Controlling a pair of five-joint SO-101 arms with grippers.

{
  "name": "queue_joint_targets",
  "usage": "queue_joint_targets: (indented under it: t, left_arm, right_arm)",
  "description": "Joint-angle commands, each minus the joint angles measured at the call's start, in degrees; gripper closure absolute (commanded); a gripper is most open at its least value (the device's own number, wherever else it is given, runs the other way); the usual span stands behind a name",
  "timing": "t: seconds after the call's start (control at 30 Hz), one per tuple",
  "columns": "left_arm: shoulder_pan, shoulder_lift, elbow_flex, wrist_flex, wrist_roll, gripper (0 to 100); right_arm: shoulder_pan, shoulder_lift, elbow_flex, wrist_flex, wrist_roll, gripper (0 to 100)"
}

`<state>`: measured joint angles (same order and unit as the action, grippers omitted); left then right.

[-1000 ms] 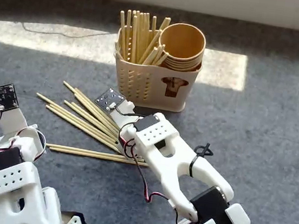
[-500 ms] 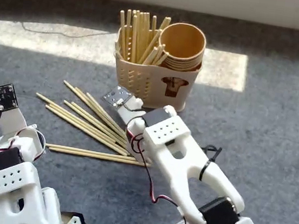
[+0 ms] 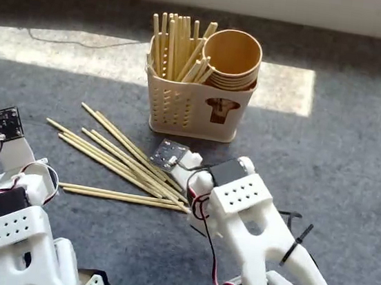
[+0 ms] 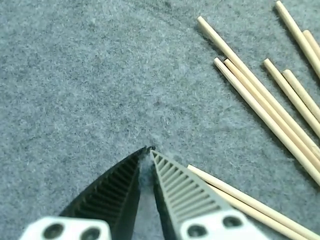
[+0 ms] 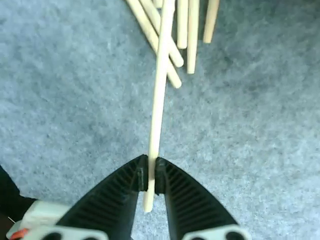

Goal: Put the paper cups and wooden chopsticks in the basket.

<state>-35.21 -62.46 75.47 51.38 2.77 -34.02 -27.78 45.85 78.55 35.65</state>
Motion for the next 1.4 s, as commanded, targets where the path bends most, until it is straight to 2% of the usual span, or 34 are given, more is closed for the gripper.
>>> queue_joint_targets:
  t: [0.0, 0.1, 0.2, 0.33, 0.5, 0.67, 0.93, 1.07, 1.37]
  left_arm:
    - [-0.40, -1.27, -0.22, -1.14, -0.35, 100]
    - [-0.40, -1.27, -0.22, -1.14, -0.35, 100]
    - [-0.40, -1.27, -0.22, -1.14, -0.35, 100]
    - [-0.40, -1.27, 0.13, -1.23, -0.35, 100]
    - [-0.40, -1.27, 0.04, -1.23, -0.35, 100]
    - [-0.40, -1.27, 0.04, -1.23, -0.35, 100]
    - [-0.40, -1.27, 0.04, -1.23, -0.35, 100]
    - [-0.40, -1.27, 0.04, -1.23, -0.35, 100]
    - [-0.40, -1.27, 0.04, -1.23, -0.35, 100]
  right_arm:
    - [3.56, -6.55, 4.35, 0.40, 3.69, 99.1]
    - [5.23, -9.89, 6.29, 0.40, 4.92, 98.5]
    - [5.32, -13.23, 6.46, 0.84, 4.48, 91.6]
    - [5.23, -18.24, 6.37, 0.84, -0.53, 83.6]
    - [-1.54, -20.53, 6.29, 0.22, -1.93, 83.4]
    - [-8.66, -20.53, 6.29, -7.08, -7.47, 83.5]
    - [-10.68, -20.35, 6.29, -17.36, -7.74, 83.6]
    - [-10.77, -15.87, 5.49, -20.00, -7.74, 83.6]
    - [-10.77, 6.90, -6.73, -21.05, -7.82, 83.6]
